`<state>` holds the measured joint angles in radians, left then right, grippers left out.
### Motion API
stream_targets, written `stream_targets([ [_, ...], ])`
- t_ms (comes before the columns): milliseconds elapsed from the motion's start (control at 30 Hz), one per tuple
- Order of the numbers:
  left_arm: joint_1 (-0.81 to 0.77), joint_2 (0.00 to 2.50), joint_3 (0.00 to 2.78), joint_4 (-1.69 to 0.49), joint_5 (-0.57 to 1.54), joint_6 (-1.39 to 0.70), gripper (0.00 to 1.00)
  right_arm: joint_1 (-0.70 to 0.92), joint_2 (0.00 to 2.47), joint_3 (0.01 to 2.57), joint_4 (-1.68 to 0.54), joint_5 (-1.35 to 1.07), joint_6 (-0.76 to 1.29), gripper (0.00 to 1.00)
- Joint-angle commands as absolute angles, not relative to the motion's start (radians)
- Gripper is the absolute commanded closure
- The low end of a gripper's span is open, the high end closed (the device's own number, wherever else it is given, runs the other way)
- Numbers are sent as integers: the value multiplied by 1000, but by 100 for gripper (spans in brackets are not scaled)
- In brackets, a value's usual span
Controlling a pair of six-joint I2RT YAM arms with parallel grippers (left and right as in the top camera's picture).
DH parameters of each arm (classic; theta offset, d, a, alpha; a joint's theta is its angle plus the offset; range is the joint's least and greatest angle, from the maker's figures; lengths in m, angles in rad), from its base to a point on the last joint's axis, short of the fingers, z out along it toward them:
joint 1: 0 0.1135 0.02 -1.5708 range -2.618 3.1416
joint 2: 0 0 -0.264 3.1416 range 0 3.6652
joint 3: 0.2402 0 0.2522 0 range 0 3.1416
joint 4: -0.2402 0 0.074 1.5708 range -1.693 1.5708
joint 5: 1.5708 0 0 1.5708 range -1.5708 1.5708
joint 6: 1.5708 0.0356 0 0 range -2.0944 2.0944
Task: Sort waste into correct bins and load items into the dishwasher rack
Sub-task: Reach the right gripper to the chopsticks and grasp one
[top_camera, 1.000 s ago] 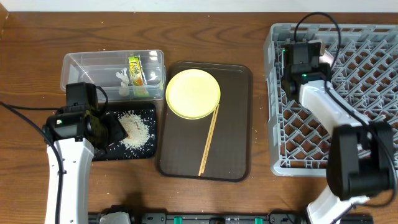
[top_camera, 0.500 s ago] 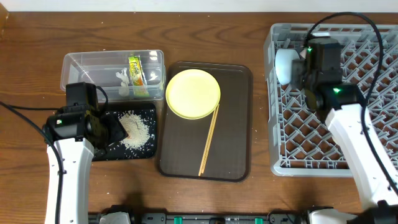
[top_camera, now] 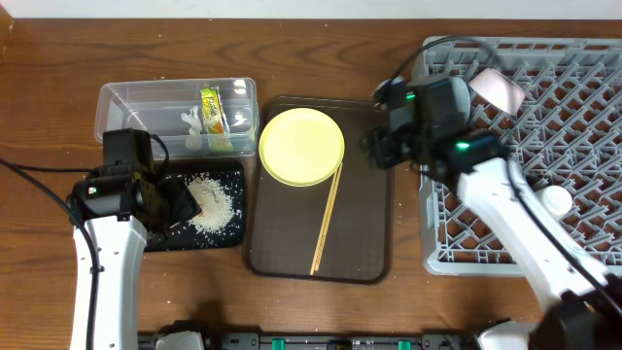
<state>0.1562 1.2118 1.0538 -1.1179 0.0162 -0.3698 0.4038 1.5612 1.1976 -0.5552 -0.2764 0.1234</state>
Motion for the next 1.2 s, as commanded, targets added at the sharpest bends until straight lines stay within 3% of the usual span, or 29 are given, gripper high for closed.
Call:
stream_targets([
  [0, 160, 1203, 1050, -1118, 11, -379, 27, 463, 1626, 1200, -588, -280, 262, 48],
  [600, 160, 1203, 1050, -1118, 11, -379, 27, 752, 1836, 1200, -751, -22, 606, 50],
  [1167, 160, 1203, 1050, -1118, 11, -379, 27, 766, 1909, 1196, -753, -4, 651, 50],
])
